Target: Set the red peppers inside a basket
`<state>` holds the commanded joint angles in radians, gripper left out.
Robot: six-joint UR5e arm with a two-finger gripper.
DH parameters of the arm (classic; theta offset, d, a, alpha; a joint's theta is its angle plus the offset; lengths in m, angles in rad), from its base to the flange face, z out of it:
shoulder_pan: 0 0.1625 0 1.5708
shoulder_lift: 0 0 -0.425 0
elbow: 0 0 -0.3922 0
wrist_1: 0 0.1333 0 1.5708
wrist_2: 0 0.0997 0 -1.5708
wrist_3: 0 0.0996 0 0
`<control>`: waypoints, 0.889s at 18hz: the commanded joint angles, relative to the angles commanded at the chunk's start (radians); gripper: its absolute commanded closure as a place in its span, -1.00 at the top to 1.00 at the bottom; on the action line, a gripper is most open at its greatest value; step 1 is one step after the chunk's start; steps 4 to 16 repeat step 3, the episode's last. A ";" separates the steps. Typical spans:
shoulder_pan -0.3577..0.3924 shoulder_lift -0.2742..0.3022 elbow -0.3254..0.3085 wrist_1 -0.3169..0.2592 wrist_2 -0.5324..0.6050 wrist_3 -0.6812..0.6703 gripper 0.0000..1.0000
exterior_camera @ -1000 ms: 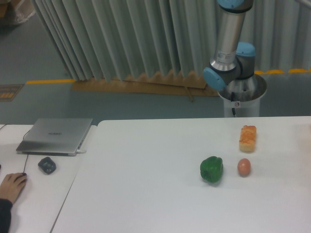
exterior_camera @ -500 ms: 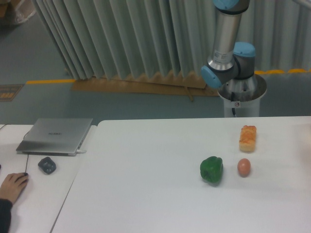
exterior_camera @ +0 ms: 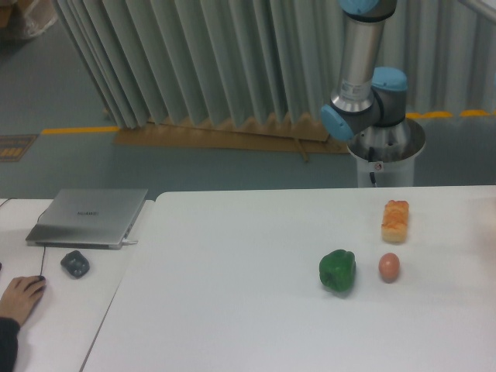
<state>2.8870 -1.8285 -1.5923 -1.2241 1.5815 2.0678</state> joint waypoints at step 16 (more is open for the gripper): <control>0.000 0.002 0.003 0.000 0.000 0.000 1.00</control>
